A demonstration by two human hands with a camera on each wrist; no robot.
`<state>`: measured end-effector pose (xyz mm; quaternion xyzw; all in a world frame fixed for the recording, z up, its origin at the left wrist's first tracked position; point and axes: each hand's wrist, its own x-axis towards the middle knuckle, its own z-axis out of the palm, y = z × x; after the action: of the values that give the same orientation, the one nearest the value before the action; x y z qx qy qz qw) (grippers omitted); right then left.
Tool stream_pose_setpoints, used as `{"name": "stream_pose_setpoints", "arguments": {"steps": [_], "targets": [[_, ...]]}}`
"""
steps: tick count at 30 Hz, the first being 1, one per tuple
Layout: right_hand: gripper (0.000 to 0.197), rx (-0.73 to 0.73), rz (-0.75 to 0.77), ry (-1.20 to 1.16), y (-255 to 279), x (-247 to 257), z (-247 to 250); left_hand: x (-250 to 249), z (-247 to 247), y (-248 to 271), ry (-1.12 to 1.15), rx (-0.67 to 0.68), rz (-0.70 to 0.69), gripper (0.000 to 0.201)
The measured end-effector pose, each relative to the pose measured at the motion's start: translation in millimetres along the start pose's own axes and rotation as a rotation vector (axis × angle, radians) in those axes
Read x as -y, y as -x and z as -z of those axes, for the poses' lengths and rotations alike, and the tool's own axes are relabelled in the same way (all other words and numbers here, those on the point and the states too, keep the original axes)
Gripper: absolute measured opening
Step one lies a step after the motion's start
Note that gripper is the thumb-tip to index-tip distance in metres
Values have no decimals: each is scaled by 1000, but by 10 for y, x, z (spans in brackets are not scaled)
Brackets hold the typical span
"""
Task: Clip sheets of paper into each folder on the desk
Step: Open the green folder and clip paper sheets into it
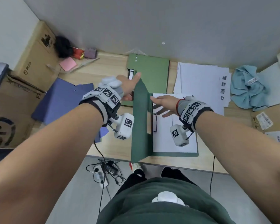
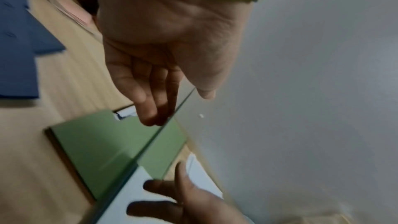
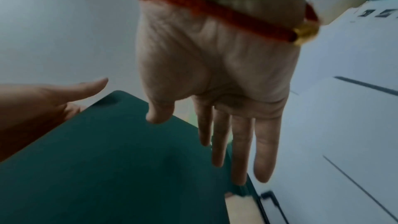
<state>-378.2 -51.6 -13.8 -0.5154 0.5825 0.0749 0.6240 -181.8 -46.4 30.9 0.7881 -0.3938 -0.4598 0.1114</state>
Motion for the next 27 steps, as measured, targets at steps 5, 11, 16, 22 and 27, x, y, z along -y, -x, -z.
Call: {"name": "stream_pose_setpoints", "arguments": {"steps": [5,11,16,22,27], "targets": [[80,-54,56,-265,324,-56,421,-430,-405,115,20,175,-115,77],[89,-222,-67,-279,344,-599,867,-426,-903,-77,-72,296,8,62],[70,-307,-193,-240,12,-1229,1020,-70,-1161,-313,-114,276,135,51],[99,-293,-356,-74,-641,-1894,1003,235,-1409,-392,-191,225,212,52],[82,-329,-362,-59,-604,-1748,934,247,-1536,-389,-294,267,248,64]]}}
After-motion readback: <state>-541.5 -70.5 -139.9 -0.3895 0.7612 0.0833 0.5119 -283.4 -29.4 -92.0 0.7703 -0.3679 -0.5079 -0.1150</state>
